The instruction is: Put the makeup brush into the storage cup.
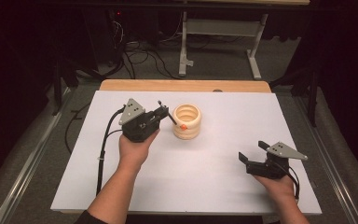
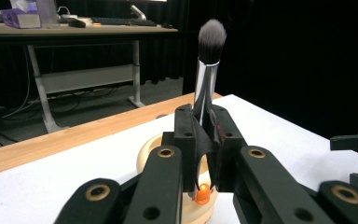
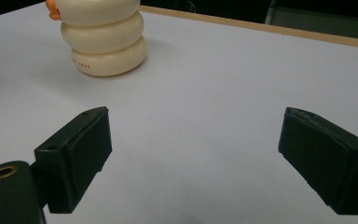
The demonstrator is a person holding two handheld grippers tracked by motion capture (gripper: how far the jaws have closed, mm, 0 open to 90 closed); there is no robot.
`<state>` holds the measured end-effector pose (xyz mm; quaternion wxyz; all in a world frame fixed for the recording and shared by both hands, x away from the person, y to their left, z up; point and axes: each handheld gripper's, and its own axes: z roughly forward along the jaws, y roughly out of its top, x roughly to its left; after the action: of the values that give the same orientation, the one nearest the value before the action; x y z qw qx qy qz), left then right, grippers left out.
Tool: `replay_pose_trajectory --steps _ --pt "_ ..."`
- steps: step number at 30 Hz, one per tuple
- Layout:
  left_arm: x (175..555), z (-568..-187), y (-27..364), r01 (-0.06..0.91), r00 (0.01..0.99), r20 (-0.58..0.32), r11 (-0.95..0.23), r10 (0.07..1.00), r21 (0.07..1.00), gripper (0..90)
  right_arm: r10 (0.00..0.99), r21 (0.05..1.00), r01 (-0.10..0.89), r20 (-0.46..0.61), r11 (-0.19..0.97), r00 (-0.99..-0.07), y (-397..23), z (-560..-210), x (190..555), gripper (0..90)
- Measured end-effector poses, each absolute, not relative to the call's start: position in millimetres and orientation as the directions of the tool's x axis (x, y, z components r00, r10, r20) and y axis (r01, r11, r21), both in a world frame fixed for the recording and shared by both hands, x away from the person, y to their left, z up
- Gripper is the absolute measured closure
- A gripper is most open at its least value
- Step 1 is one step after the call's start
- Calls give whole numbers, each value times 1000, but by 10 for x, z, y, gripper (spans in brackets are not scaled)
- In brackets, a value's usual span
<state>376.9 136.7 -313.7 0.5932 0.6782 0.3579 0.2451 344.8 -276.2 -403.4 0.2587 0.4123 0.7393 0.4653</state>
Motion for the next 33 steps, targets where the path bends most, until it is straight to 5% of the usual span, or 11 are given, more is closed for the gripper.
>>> replay_pose_trajectory --steps 33 --pt "4038 -3051 1125 205 617 -77 -65 783 977 833 847 904 364 4 224 -531 -2772 -4026 3439 111"
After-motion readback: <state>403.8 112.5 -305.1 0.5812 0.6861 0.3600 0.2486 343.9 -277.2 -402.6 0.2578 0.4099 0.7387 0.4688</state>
